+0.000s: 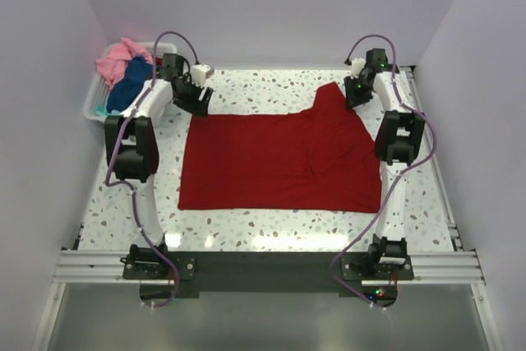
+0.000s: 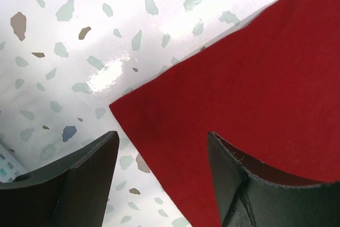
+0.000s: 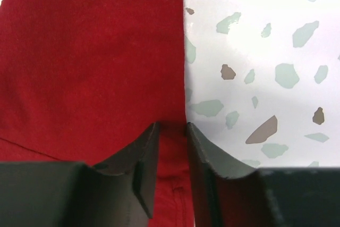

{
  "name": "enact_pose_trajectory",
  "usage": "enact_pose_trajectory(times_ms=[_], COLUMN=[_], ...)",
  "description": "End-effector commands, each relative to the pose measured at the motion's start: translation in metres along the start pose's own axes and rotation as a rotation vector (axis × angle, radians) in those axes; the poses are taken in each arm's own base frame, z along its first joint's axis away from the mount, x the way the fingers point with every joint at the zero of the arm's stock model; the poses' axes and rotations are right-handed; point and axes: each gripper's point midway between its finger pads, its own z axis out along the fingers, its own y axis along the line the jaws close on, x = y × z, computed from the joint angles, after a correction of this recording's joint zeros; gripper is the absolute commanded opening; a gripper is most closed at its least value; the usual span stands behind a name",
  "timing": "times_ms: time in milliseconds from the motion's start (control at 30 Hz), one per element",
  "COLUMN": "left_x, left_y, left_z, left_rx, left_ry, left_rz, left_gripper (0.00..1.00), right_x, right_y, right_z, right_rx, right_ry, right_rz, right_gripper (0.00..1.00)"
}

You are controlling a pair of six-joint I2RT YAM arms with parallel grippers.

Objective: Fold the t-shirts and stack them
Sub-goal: Fold the tshirt

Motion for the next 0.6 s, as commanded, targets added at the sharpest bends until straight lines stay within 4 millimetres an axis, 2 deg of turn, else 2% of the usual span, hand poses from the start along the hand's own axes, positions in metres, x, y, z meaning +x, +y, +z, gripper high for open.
enact_pose_trajectory(times_ms=[0,100,133,200,233,267,333,433,567], left_x=[-0.015,-0.011,-0.012,-0.021,-0.017,-0.025,-0.024,-0.032,-0.036], left_y=[0.017,0.019,0.02,0.026,0.026,0.031,0.034,0.033,0.029], left_z=[0.0,0.006,0.007,0.005,0.01,0.007,0.013,0.016,0.02], left_rx=[-0.046,-0.043,-0.041,-0.048,-0.039,-0.045,-0.034,-0.001,0.032], left_ry=[-0.036,-0.009,-0.007,-0.017,0.003,-0.009,0.006,-0.018,-0.064], left_rz=[-0.014,-0.012,-0.001,0.051,0.066,0.113,0.151,0.249,0.36], left_gripper=[0.72,0.72,0.72,0.72,0.72,0.7,0.69,0.61,0.56], right_x=[0.02,0.019,0.015,0.011,0.009,0.006,0.003,0.0,-0.002], right_y=[0.014,0.017,0.018,0.019,0.02,0.02,0.023,0.023,0.021], right_z=[0.016,0.014,0.011,0.008,0.006,0.003,0.001,-0.004,-0.009], right_rx=[-0.037,-0.056,-0.061,-0.066,-0.069,-0.068,-0.075,-0.072,-0.062], right_ry=[0.068,0.068,0.057,0.047,0.039,0.03,0.022,0.014,0.006], right_rz=[0.012,0.011,0.009,0.006,0.006,0.005,0.003,0.003,-0.001], right_gripper=[0.28,0.16,0.07,0.0,0.0,0.0,0.0,0.0,0.0])
